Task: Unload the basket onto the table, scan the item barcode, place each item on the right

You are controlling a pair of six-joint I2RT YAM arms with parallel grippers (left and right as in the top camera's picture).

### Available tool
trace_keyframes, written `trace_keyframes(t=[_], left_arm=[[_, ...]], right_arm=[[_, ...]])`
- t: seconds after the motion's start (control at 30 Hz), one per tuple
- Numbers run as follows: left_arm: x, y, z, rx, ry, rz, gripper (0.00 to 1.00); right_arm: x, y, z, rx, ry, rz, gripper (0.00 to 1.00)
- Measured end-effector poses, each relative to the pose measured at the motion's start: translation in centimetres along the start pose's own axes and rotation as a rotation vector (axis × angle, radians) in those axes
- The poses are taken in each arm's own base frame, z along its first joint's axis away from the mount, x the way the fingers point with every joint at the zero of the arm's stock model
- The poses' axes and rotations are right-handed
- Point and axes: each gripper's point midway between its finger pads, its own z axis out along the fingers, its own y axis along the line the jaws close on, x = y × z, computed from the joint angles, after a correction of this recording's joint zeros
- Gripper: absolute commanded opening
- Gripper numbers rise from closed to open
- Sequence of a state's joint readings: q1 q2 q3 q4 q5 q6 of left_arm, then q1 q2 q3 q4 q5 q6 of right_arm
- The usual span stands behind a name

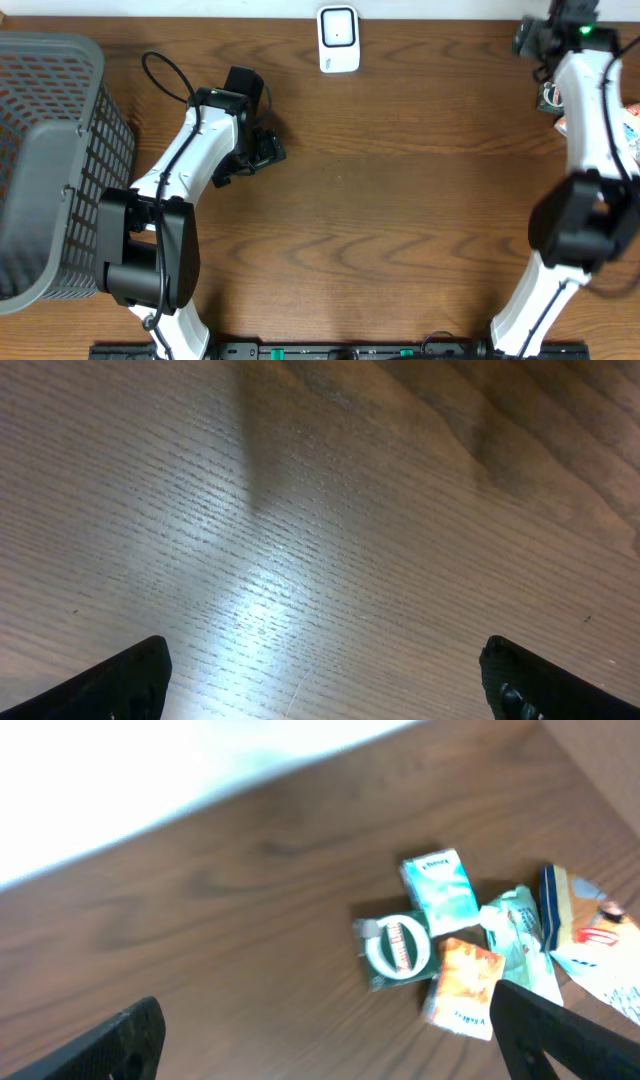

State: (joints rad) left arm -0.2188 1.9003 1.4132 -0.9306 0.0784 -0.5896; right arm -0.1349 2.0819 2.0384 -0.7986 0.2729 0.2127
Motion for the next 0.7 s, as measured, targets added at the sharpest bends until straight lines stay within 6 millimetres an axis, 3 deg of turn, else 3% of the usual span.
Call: trace_keyframes(t=[0.07, 0.17, 0.27, 0.43, 0.53, 0.67, 0.7], left_arm=[[0.0, 0.0, 0.0, 0.000, 0.000, 0.000, 0.98], [0.0, 0.0, 0.0, 0.000, -0.001, 0.000, 0.98], [0.0, 0.0, 0.0, 0.000, 0.000, 0.000, 0.98], [0.0, 0.0, 0.0, 0.000, 0.001, 0.003, 0.98], [0.0, 0.0, 0.0, -0.001, 0.000, 0.003, 0.98], [0.0, 0.0, 0.0, 0.000, -0.001, 0.003, 0.98], [0.0, 0.0, 0.0, 0.000, 0.000, 0.003, 0.98]], right_arm=[[-0.8, 1.1, -6.2, -0.089, -0.017, 0.014, 0.99], [-0.5, 2.0, -12.0, -0.172, -0.017, 0.023, 0.99], [1.9, 2.4, -18.7, -0.244, 0.027, 0.001, 0.99], [4.6, 4.0, -25.4, -0.347, 0.014, -0.060, 0.99], [7.3, 5.0, -27.5, -0.405, 0.013, -0.110, 0.99], [11.1, 5.7, -27.7, -0.455, -0.002, -0.147, 0.99], [13.2, 5.7, -27.5, -0.470, 0.006, -0.165, 0.99]])
